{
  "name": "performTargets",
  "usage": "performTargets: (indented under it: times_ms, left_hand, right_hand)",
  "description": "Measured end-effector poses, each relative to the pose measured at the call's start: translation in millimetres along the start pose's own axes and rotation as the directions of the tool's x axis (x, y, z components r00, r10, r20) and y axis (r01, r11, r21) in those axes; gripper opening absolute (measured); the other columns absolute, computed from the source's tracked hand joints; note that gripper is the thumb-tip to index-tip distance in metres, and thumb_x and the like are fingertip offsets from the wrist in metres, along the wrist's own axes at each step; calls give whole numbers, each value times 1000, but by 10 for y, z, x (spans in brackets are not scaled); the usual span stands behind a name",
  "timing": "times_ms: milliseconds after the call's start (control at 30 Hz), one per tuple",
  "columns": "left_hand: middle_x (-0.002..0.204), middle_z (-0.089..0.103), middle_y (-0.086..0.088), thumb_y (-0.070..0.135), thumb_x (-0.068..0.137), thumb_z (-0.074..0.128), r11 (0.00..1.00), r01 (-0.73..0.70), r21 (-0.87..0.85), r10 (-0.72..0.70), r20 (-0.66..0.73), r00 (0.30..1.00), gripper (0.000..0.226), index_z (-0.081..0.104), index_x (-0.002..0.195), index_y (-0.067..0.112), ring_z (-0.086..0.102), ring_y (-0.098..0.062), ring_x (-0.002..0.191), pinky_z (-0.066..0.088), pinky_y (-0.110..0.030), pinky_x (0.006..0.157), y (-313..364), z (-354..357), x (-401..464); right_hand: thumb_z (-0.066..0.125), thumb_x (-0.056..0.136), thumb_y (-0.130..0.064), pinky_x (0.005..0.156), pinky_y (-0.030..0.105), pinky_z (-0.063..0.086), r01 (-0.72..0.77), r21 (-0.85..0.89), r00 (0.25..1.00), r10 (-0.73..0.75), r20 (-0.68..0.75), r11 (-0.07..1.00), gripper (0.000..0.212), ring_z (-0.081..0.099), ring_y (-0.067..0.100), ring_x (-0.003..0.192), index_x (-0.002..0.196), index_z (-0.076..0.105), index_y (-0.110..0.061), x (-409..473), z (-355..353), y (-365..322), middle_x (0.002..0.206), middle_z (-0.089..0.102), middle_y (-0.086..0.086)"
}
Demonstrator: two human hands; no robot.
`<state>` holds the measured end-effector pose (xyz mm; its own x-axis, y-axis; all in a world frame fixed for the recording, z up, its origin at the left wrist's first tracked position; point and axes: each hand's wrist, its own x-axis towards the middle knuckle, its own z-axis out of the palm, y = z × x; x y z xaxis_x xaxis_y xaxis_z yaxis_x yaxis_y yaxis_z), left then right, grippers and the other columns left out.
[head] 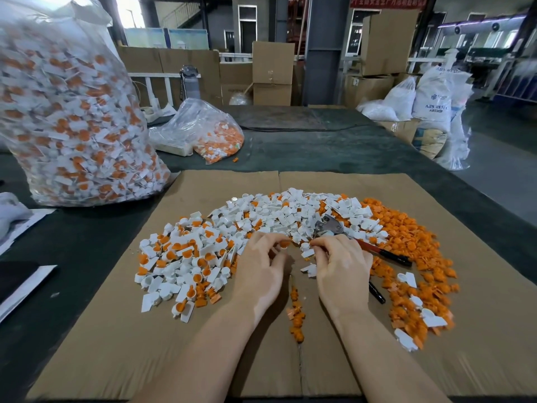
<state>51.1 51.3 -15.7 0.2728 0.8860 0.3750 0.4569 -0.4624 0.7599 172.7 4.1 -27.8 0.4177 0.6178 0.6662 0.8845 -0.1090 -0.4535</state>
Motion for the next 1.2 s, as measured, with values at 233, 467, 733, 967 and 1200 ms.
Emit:
performTargets:
  times_ms: [233,467,733,967,1200]
  left_hand:
    - [102,42,1,16,94,55,965,54,258,2,-213,977,18,64,108,12,49,-17,98,38,-21,85,-109,-382,300]
    - [113,47,-8,20,96,50,767,252,590,-151,-216,965,23,63,114,18,43,-24,106,40,-35,90,-338,-662,424]
    - [124,49,-3,24,93,54,795,159,585,-53,-195,979,27,62,119,24,37,-24,116,31,-36,98,-272,-526,405]
    - [116,60,0,10,95,51,916,-100,387,51,136,989,29,64,120,17,49,-15,111,35,-19,89,-113,-83,357]
    - [132,50,0,3,93,50,874,-184,449,79,242,967,47,48,136,21,40,-18,124,31,-25,103,-100,139,340]
  right_hand:
    - [55,92,-16,83,36,22,-142,-252,978,176,116,957,16,49,22,95,100,69,-18,19,62,60,100,62,1]
    - [52,92,-11,84,35,19,-164,-315,959,226,170,935,21,44,21,101,103,67,-20,23,48,40,106,58,1]
    - [50,92,-11,83,34,18,-149,-360,950,234,205,921,22,43,18,102,103,65,-23,26,39,31,109,56,-2]
    - [52,91,-9,82,34,18,-148,-334,954,224,202,931,21,45,20,100,102,66,-20,26,37,16,107,58,0]
    - [53,89,-9,81,34,18,-140,-315,958,209,196,939,20,46,21,99,99,67,-19,23,35,15,104,59,1]
